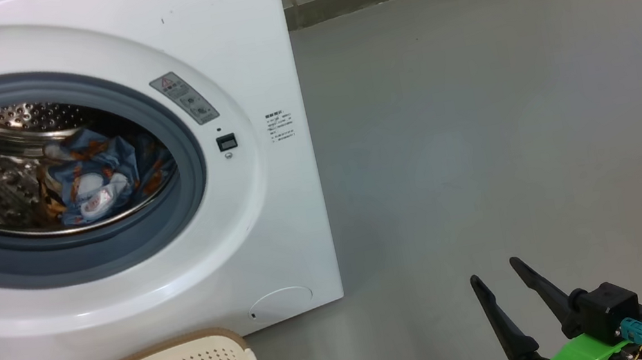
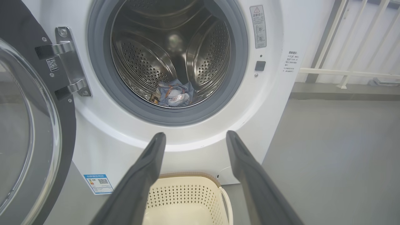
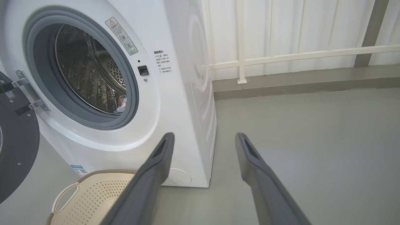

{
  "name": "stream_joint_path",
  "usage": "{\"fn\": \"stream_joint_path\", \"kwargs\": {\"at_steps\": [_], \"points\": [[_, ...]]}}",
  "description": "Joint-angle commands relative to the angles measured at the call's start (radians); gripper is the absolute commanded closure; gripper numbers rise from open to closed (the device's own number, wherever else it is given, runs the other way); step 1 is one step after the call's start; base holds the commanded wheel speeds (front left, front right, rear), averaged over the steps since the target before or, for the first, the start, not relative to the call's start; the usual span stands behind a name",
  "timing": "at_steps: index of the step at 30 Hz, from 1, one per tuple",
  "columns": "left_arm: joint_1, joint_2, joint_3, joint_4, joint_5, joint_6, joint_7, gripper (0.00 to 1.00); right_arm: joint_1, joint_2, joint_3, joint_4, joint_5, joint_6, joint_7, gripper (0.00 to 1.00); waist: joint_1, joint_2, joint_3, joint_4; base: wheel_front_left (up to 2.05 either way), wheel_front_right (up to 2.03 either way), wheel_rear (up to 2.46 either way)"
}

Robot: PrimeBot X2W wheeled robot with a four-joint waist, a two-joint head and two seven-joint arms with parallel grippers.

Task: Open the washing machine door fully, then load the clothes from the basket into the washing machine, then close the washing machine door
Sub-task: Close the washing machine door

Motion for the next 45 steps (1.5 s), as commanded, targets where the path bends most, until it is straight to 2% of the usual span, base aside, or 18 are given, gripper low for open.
{"fn": "stream_joint_path", "kwargs": {"at_steps": [1,20,36,45], "points": [[-0.025,0.005,0.037,-0.014,0.011,0.002,-0.006,0.00,-0.011,0.004,0.022,-0.025,-0.012,0.006,-0.005,0.00,0.0000,0.0000,0.001,0.000,-0.97,0.57,0.40],[-0.051,0.005,0.064,-0.025,0.010,-0.012,-0.006,0.00,-0.010,0.004,0.011,-0.030,-0.008,0.006,-0.005,0.00,0.0000,0.0000,0.010,0.006,-1.41,1.39,0.02],[-0.057,0.005,0.066,-0.001,0.005,-0.038,-0.006,0.00,-0.005,0.004,0.007,-0.036,-0.011,0.006,-0.005,0.00,0.0000,0.0000,0.007,0.025,-0.12,0.12,0.00],[-0.057,0.005,0.068,0.009,0.002,-0.039,-0.006,0.00,0.001,0.004,0.007,-0.035,-0.017,0.006,-0.005,0.00,0.0000,0.0000,0.004,0.077,0.00,0.00,0.00]]}}
